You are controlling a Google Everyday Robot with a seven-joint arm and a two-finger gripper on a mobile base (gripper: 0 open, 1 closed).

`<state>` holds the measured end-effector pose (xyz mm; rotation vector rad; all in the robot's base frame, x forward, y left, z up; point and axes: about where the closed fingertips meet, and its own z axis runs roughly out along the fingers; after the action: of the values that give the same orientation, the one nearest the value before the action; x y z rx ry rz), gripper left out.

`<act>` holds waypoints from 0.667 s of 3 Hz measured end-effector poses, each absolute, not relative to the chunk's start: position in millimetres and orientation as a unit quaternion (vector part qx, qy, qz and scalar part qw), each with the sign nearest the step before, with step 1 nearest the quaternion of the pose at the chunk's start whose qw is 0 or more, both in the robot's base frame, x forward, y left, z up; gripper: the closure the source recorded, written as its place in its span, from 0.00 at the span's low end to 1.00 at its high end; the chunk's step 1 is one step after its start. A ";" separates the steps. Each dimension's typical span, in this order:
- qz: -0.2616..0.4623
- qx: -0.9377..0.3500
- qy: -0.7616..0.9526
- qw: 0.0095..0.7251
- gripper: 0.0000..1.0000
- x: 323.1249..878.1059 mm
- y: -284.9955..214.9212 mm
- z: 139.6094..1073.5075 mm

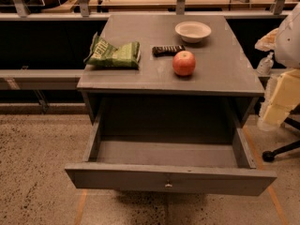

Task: Place apple into top drawer

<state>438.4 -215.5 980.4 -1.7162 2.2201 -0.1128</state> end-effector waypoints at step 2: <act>-0.053 -0.599 0.777 0.186 0.00 457.0 -219.5 972.7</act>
Offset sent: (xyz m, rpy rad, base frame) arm 0.0603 -0.0142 -0.0294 0.0190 -0.1392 -0.0129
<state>457.0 -219.5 972.7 -1.6879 2.1870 -0.1478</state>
